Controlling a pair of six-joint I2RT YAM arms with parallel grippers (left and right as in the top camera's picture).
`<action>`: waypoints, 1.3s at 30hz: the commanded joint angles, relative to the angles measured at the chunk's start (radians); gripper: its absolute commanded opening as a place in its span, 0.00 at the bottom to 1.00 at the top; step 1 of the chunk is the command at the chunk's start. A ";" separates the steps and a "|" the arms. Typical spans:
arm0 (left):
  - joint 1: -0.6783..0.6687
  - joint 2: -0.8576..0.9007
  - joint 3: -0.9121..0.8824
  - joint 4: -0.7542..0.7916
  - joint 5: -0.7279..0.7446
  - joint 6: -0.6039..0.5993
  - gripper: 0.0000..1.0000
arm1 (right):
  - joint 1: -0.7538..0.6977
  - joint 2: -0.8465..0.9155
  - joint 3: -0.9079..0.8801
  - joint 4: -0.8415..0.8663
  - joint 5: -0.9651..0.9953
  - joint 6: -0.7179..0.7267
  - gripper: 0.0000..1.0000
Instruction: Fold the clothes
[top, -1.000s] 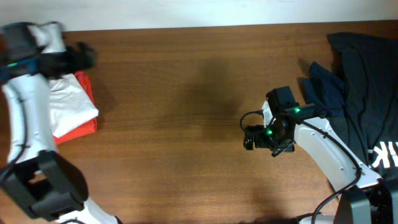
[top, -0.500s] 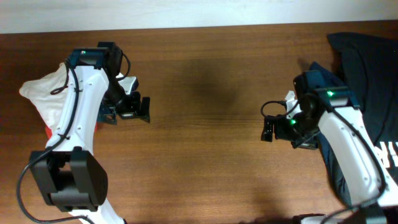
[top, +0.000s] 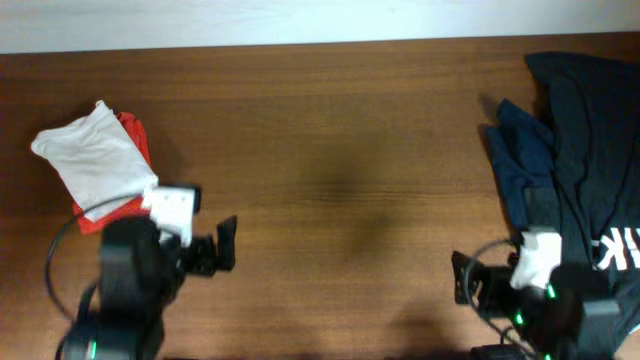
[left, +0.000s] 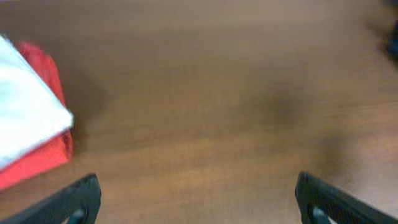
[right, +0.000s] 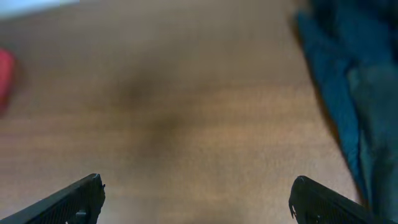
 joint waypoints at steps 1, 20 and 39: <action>-0.002 -0.174 -0.057 0.016 -0.007 -0.010 0.99 | -0.004 -0.122 -0.013 0.006 0.012 0.008 0.99; -0.002 -0.290 -0.057 -0.011 -0.007 -0.010 0.99 | -0.004 -0.303 -0.152 0.133 0.133 -0.095 0.99; -0.002 -0.290 -0.057 -0.011 -0.006 -0.010 0.99 | -0.003 -0.418 -0.854 1.024 0.102 -0.307 0.99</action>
